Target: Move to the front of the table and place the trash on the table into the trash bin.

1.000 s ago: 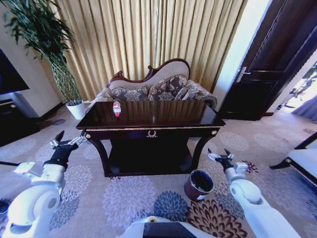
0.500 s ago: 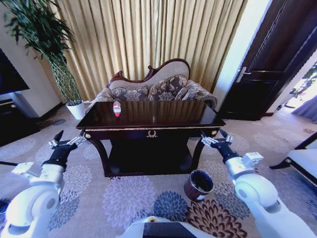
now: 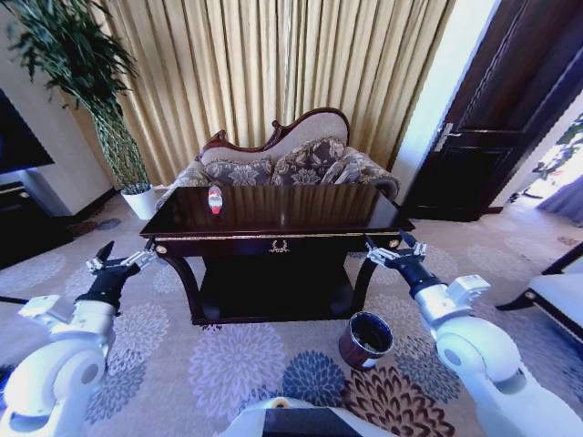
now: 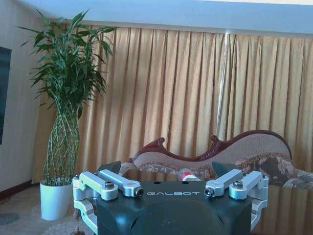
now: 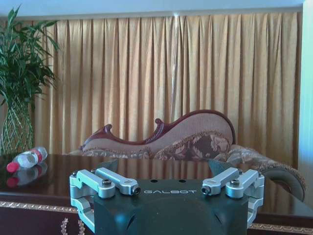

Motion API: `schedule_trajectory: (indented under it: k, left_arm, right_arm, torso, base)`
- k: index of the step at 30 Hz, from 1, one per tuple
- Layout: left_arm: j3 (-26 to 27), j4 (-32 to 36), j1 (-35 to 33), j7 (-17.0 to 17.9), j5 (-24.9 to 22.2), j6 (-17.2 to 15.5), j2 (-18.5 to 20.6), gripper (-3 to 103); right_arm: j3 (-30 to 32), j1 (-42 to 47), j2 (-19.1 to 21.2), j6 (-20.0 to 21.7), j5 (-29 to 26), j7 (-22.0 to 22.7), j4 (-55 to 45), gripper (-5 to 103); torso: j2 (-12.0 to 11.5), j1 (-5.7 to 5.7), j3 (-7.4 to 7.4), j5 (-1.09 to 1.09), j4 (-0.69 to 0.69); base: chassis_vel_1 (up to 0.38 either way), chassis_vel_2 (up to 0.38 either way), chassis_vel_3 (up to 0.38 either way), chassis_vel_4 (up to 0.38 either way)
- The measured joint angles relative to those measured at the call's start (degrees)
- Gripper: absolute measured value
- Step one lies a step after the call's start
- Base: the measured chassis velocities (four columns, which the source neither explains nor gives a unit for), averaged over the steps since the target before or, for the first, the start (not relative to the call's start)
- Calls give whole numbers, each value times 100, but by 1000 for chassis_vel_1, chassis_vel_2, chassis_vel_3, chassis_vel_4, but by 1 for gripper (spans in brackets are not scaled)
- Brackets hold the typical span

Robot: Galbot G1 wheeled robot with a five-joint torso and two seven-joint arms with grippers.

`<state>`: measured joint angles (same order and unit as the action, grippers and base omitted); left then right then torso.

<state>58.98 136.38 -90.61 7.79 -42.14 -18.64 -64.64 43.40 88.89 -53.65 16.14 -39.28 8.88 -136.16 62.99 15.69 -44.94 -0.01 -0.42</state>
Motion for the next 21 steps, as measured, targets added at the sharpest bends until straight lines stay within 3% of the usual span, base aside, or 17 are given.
schedule_trajectory:
  k: [21]
  left_arm:
    - [-5,8,-24,-116,8,51,-44,100]
  right_arm:
    - [-39,14,37,9,5,-5,-18,100]
  torso:
    - [-2,2,-2,0,0]
  base:
    - [-162,162,162,-161]
